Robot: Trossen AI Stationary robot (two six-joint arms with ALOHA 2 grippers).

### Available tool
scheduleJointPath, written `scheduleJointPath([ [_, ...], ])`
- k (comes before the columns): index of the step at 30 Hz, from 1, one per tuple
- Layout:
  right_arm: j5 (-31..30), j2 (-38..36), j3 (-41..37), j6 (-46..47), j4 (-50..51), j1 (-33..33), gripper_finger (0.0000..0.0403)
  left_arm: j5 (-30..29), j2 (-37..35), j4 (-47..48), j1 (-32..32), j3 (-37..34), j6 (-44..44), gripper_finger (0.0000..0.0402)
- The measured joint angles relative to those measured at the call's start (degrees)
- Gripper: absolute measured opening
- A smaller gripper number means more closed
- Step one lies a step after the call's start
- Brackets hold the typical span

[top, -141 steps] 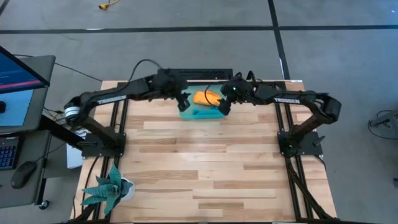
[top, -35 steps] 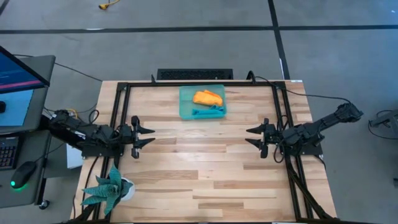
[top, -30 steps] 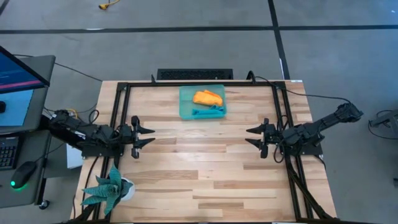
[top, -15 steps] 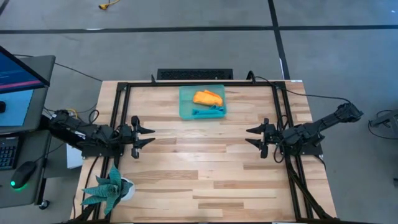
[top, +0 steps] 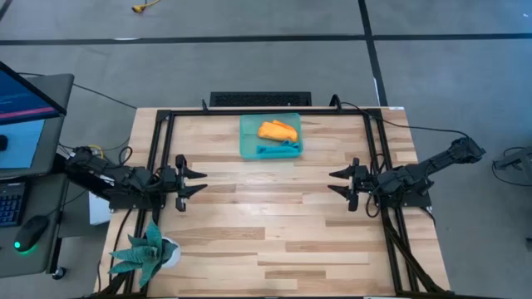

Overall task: Roll microfiber towels into tight, uniform cylinder then place into a basket
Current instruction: Return to Home Position

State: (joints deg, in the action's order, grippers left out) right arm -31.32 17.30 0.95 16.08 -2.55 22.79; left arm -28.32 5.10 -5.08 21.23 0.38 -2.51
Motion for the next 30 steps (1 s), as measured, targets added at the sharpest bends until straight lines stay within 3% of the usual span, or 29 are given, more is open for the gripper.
scheduleJointPath([
  [30, 0.01, -0.01, 0.0, 0.0, 0.0, 0.0, 0.0249, 0.0, 0.0, 0.0, 0.0, -0.02, -0.38, 0.0151],
])
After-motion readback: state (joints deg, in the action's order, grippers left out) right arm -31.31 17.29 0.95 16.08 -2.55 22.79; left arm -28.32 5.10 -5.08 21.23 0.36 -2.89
